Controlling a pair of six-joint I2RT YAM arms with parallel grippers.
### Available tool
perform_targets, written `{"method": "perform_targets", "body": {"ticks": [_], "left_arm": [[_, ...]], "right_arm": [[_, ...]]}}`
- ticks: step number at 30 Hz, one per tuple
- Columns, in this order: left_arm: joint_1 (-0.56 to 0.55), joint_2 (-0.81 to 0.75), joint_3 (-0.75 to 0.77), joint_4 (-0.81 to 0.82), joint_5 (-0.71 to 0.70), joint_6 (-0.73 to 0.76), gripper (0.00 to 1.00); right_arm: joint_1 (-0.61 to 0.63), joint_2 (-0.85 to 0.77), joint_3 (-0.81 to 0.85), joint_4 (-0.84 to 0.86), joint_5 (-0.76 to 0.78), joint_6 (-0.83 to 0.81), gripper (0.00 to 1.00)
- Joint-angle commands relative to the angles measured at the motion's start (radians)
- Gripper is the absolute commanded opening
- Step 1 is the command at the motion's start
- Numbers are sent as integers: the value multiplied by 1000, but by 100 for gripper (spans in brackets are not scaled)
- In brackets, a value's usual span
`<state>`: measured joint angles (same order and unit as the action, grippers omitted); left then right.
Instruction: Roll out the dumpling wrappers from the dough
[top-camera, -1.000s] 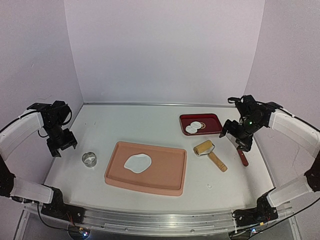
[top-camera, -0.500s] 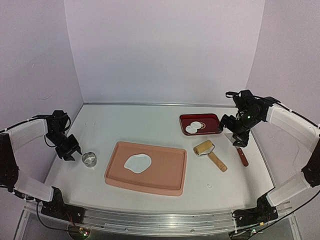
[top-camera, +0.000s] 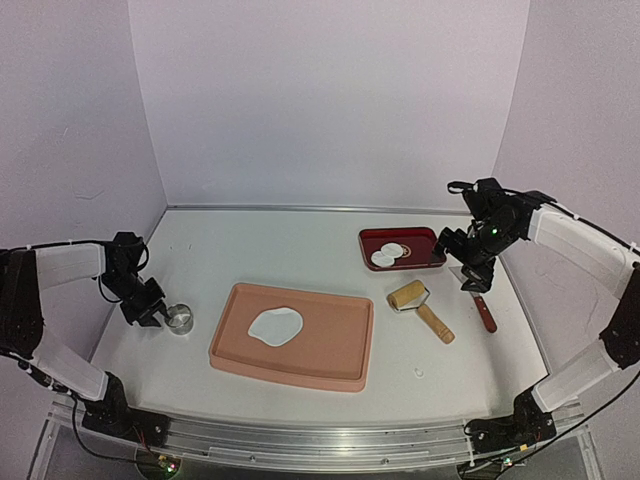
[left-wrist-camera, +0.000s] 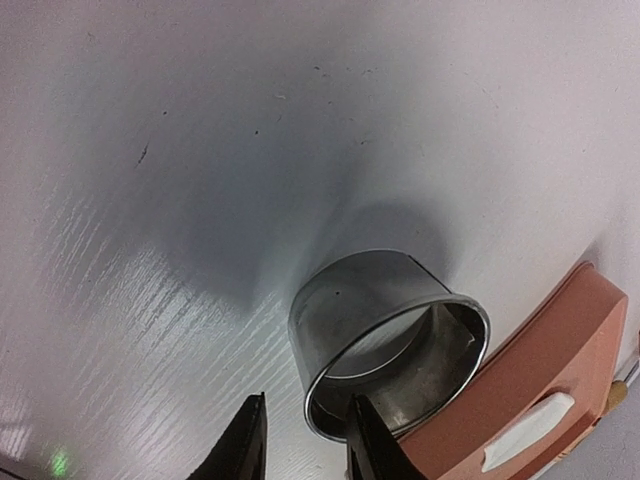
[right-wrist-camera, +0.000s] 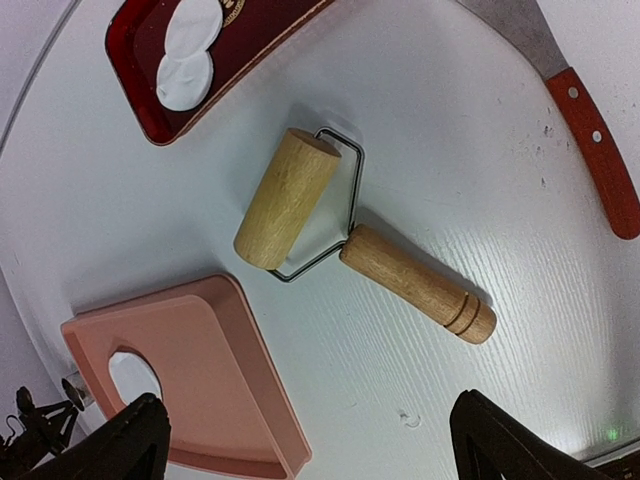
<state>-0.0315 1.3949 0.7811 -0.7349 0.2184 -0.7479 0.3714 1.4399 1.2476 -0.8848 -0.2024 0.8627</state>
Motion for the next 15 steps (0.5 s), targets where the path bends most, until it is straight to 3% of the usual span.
{"method": "perform_targets", "body": {"ticks": [1,5,7,15], "left_arm": [[5,29,-19,68,27,17,26],[5,45,-22,96,49,32,16],[5,52,-12,96,53,48,3],[5,27,65,34,65,107,0]], "right_arm": [[1,7,45,-10,-3,-16,98],[1,8,52,-12,-10,-25,98],[1,12,67,-15,-16,-46,98],[29,54,154,-24,-63,-121,98]]}}
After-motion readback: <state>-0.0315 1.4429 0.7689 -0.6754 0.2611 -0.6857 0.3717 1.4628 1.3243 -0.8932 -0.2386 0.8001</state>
